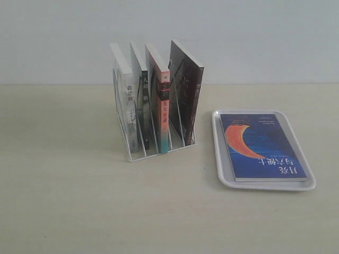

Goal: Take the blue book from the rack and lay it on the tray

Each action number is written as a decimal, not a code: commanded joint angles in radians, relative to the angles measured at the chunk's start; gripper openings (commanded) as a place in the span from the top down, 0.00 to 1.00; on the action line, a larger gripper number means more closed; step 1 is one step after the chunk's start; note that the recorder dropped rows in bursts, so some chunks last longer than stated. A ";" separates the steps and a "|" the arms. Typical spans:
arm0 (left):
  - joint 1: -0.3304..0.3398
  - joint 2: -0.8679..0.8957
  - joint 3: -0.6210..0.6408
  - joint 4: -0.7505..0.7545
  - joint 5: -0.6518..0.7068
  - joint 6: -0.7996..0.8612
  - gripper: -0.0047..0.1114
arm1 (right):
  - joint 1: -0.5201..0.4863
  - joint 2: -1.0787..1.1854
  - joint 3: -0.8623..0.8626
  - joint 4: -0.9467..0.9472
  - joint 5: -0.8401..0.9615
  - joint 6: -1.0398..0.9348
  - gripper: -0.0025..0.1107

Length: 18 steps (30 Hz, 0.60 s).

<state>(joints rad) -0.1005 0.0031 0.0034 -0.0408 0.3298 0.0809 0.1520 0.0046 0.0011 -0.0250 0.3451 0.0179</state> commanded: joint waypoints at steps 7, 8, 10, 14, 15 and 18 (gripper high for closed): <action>0.000 -0.003 -0.003 0.001 -0.015 -0.007 0.92 | -0.066 -0.005 -0.001 -0.014 0.002 -0.009 0.98; 0.000 -0.003 -0.003 0.001 -0.015 -0.007 0.92 | -0.080 -0.005 -0.001 -0.014 0.002 -0.009 0.98; 0.000 -0.003 -0.003 0.001 -0.015 -0.007 0.92 | -0.096 -0.005 -0.001 -0.014 0.002 -0.009 0.98; 0.000 -0.003 -0.003 0.001 -0.015 -0.007 0.92 | -0.099 -0.005 -0.001 -0.014 0.002 -0.006 0.98; 0.000 -0.003 -0.003 0.001 -0.015 -0.007 0.92 | -0.099 -0.005 -0.001 -0.014 0.002 -0.006 0.98; 0.000 -0.003 -0.003 0.001 -0.015 -0.007 0.92 | -0.099 -0.005 -0.001 -0.014 0.002 -0.012 0.98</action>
<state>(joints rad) -0.1005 0.0031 0.0034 -0.0408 0.3298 0.0809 0.0591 0.0046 0.0011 -0.0289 0.3514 0.0112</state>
